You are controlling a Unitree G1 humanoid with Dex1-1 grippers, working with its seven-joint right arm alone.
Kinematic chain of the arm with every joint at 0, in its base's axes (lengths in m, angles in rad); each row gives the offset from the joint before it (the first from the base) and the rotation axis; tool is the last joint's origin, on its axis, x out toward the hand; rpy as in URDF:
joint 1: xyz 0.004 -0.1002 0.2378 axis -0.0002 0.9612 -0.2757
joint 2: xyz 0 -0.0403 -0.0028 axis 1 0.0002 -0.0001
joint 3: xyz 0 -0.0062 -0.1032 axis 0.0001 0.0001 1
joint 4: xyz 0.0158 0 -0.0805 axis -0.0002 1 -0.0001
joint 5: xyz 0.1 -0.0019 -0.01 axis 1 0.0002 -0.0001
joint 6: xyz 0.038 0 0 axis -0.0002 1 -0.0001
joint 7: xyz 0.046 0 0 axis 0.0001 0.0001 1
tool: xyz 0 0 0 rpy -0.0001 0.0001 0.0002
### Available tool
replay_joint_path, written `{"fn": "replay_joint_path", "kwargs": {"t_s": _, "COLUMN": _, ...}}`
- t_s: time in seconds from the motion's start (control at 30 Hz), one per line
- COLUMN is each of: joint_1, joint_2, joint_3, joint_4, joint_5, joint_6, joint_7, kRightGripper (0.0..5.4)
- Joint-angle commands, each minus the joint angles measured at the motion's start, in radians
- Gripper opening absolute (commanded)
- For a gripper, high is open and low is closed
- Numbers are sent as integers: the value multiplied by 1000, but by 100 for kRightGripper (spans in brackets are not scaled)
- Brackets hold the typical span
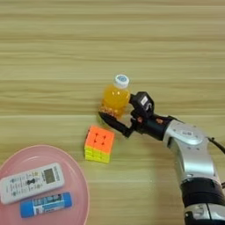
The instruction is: Move the objects on the table
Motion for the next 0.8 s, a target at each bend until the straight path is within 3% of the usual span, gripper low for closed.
{"fn": "replay_joint_path", "kwargs": {"t_s": 0.03, "joint_1": -35, "joint_2": -37, "joint_3": -36, "joint_4": -77, "joint_5": 41, "joint_6": -3, "joint_7": -12, "kRightGripper": 527}}
{"fn": "replay_joint_path", "kwargs": {"t_s": 0.47, "joint_1": -23, "joint_2": -56, "joint_3": -115, "joint_4": -234, "joint_5": 168, "joint_6": 22, "joint_7": 21, "kRightGripper": 538}}
{"fn": "replay_joint_path", "kwargs": {"t_s": 0.8, "joint_1": -48, "joint_2": -79, "joint_3": -199, "joint_4": -397, "joint_5": 299, "joint_6": 91, "joint_7": 18, "kRightGripper": 538}}
